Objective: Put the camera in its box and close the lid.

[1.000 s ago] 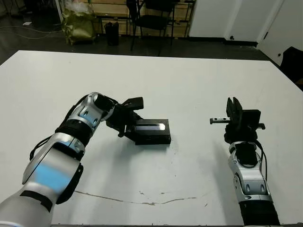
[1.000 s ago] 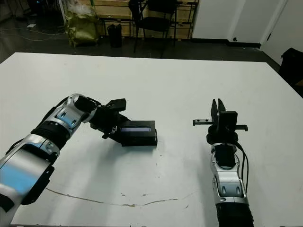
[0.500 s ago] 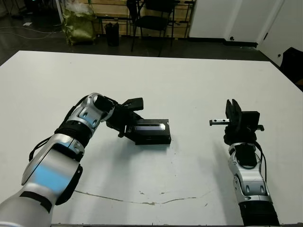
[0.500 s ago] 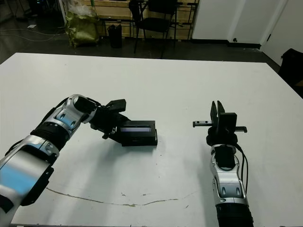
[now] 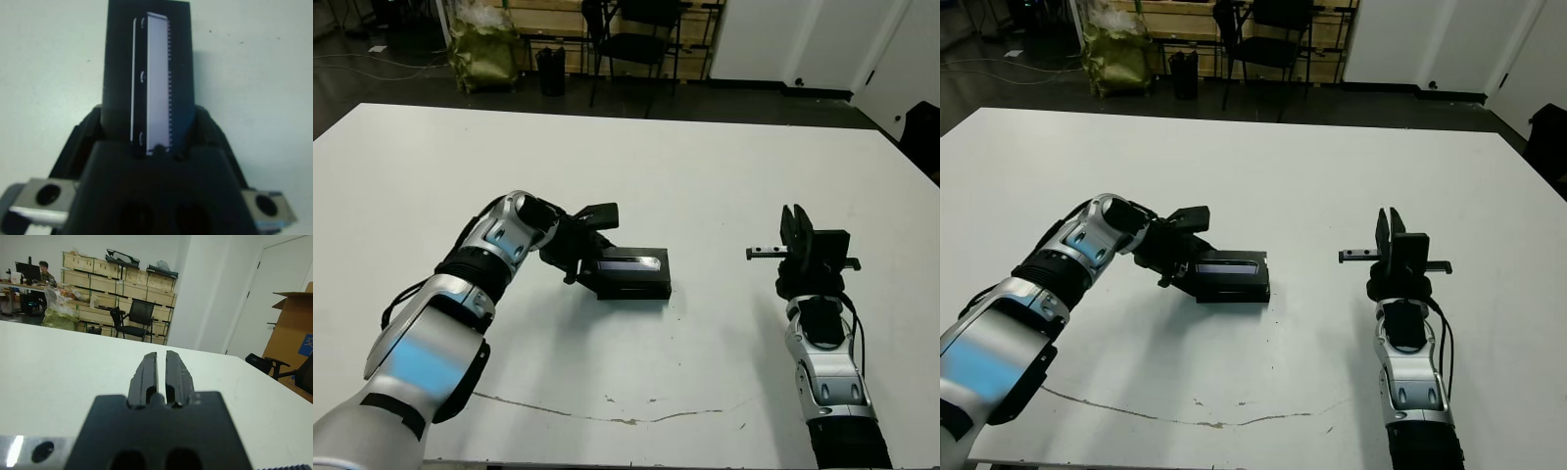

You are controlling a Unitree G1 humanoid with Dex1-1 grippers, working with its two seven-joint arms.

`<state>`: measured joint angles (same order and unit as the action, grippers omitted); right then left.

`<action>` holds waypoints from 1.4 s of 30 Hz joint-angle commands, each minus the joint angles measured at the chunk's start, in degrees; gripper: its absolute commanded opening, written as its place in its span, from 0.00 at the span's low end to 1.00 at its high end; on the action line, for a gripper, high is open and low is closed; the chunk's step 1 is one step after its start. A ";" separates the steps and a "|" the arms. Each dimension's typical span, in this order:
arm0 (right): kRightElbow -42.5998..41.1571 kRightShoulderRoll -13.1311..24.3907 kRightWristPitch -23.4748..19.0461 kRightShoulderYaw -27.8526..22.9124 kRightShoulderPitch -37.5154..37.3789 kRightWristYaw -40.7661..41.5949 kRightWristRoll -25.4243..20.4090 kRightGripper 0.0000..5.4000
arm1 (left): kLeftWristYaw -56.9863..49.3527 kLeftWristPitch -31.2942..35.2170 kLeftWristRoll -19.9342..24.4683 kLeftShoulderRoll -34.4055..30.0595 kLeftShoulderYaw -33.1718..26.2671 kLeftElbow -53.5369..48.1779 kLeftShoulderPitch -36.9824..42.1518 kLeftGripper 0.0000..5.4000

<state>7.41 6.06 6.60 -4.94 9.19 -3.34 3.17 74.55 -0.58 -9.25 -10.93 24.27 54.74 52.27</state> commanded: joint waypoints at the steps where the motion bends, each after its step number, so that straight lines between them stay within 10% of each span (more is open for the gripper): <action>1: 1.53 -0.25 -0.34 -0.51 -0.73 -0.27 -0.43 0.00 | -1.98 -0.38 -2.42 0.82 1.94 0.84 -3.39 0.50; 42: 3.59 -0.38 -0.17 0.82 0.23 -0.48 1.95 0.00 | 1.83 10.95 -0.17 0.12 2.28 -7.29 -4.97 0.50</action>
<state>9.49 5.31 6.22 -4.30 8.99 -3.74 4.72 74.40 8.13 -8.68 -10.43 25.06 46.89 49.96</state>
